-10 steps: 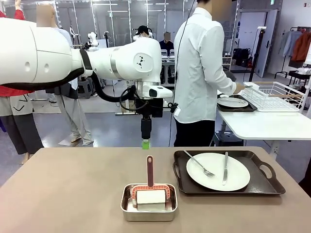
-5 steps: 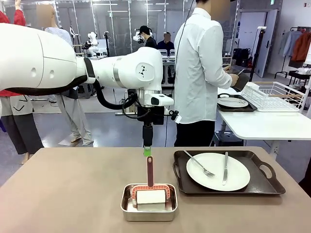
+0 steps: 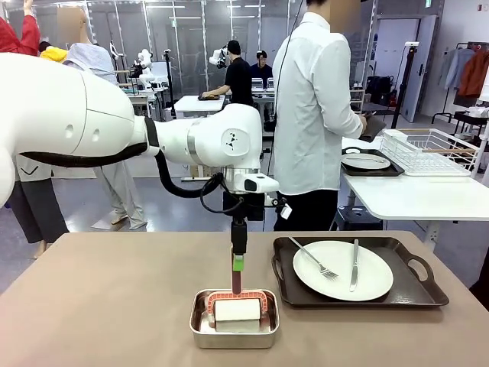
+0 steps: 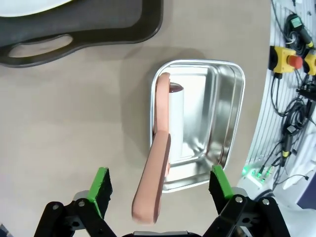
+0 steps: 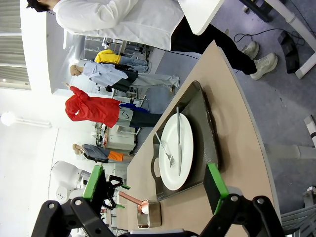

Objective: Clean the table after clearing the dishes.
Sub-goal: When the left (or right) Handle tray is removed, use the left hand (or right hand) to clean the left (or right) side of the table with the Lint Roller.

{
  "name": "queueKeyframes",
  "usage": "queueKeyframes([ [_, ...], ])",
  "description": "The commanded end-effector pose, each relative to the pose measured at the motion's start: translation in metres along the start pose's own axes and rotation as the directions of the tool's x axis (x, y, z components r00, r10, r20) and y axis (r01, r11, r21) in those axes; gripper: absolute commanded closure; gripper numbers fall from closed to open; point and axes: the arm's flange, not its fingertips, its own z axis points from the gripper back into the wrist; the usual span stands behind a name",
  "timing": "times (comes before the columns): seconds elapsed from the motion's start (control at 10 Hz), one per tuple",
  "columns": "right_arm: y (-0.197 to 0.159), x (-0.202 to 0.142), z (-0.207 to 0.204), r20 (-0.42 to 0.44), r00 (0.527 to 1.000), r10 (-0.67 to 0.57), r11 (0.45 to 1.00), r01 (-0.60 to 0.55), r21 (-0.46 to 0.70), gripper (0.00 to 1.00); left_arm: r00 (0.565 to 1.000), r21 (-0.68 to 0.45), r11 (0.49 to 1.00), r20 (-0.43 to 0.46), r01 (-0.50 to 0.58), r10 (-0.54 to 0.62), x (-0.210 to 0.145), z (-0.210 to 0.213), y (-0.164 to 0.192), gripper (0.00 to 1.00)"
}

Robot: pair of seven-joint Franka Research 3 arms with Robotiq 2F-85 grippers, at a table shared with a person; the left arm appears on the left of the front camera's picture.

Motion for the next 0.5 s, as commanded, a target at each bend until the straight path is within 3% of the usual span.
queueKeyframes([
  [0.0,0.0025,-0.0005,0.0016,0.007,1.000,-0.007,1.000,0.007,0.017,0.00,0.999,-0.044,0.999,0.019,-0.028,0.029,-0.0040,-0.0134,-0.0092,0.00],
  [0.2,0.0025,-0.0005,0.0016,0.007,1.000,-0.007,1.000,0.007,0.017,0.00,0.999,-0.056,0.998,0.025,-0.030,0.031,-0.0041,-0.0185,-0.0095,0.00],
  [0.3,0.0025,-0.0005,0.0016,0.007,1.000,-0.007,1.000,0.007,0.017,0.00,0.999,-0.069,0.997,0.035,-0.028,0.031,-0.0031,-0.0209,-0.0096,0.10],
  [0.4,0.0025,-0.0005,0.0016,0.007,1.000,-0.007,1.000,0.007,0.017,0.00,0.999,-0.073,0.997,0.029,-0.036,0.038,-0.0028,-0.0221,-0.0087,0.57],
])
